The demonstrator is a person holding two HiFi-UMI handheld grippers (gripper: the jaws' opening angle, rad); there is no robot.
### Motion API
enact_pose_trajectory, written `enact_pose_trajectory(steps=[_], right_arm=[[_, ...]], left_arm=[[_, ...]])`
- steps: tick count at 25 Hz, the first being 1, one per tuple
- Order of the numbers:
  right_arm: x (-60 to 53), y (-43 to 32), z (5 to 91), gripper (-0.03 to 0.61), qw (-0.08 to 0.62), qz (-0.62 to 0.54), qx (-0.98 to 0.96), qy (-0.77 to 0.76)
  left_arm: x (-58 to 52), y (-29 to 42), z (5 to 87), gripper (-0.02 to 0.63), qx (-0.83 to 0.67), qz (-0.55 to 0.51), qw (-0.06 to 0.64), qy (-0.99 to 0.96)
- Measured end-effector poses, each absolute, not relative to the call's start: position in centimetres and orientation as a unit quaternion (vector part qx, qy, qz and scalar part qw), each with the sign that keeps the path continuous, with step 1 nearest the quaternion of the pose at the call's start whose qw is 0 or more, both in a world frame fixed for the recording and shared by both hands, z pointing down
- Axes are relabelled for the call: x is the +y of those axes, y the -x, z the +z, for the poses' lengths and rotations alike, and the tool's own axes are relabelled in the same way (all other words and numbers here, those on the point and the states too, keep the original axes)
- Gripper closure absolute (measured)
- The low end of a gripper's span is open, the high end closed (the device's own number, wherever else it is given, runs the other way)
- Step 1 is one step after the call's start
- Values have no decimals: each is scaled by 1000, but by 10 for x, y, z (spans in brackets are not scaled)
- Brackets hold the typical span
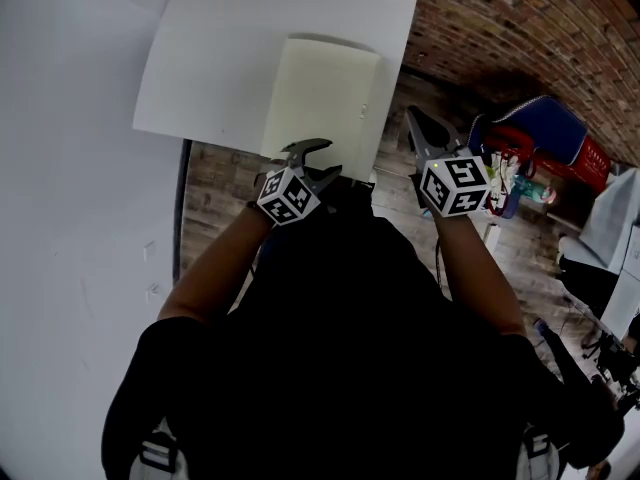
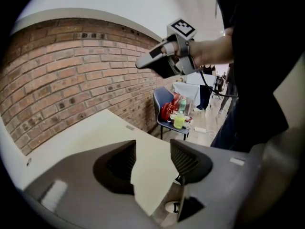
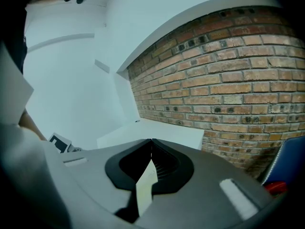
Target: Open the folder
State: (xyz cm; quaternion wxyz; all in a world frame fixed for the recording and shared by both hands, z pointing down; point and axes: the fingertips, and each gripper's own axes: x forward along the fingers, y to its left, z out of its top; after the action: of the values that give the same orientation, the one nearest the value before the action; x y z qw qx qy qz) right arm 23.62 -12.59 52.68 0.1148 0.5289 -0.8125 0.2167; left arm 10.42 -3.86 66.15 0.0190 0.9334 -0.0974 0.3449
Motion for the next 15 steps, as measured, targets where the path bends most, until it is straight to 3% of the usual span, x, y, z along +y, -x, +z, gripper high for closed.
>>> enact_pose_trajectory(steps=[5,15], right_arm=[[-120,-232,531,578,119,223,-813,-524],[-120,-226,538,578,123,233,-814,-517]], left_arm=[[-16,-97,691,382,-60,398,-44,-914],[-17,-85,728,383,-78,450,-95,-885]])
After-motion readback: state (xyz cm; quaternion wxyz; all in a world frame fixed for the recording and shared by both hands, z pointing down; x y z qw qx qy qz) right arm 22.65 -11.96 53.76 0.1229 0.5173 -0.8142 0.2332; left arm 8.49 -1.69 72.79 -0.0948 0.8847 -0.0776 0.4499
